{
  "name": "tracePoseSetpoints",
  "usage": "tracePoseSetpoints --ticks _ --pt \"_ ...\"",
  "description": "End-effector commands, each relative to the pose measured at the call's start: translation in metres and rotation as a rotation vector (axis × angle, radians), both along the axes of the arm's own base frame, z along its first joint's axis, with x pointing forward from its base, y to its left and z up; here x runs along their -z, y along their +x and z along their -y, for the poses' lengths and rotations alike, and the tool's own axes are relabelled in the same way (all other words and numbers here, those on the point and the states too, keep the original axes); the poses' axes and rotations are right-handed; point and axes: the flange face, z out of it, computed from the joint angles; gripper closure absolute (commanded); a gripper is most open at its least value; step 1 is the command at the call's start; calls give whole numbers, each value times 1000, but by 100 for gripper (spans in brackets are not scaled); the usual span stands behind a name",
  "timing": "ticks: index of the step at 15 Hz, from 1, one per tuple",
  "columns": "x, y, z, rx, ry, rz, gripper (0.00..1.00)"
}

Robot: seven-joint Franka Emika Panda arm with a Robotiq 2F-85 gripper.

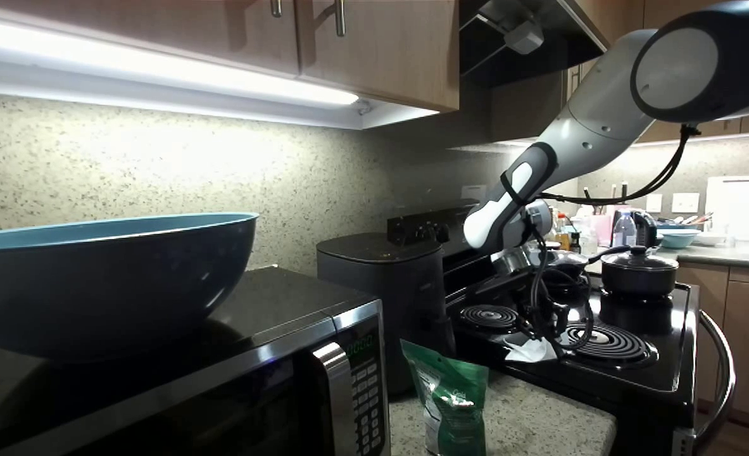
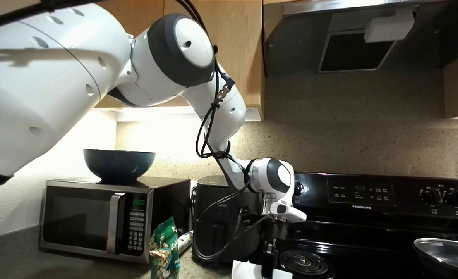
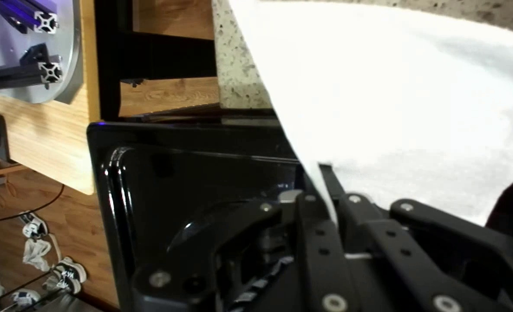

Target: Pick up the wipe and clean the left part of the stove

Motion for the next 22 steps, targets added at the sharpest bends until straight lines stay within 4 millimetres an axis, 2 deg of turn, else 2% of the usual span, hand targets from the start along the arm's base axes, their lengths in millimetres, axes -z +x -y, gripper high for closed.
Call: tracePoseSetpoints --ticks 1,3,6,12,16,17,19,22 --pt "-8 -25 -3 -17 35 -51 92" --pt "-9 -21 0 -12 -13 -47 92" --pt "-17 10 1 -66 -197 38 92" --pt "-30 76 -17 -168 -414 300 92" --pt "-46 90 -31 -246 -484 420 93" --pt "-54 87 -32 -272 -511 429 68" --pt "-72 83 -33 -313 -568 467 62" --pt "-100 76 -36 -328 -644 514 42"
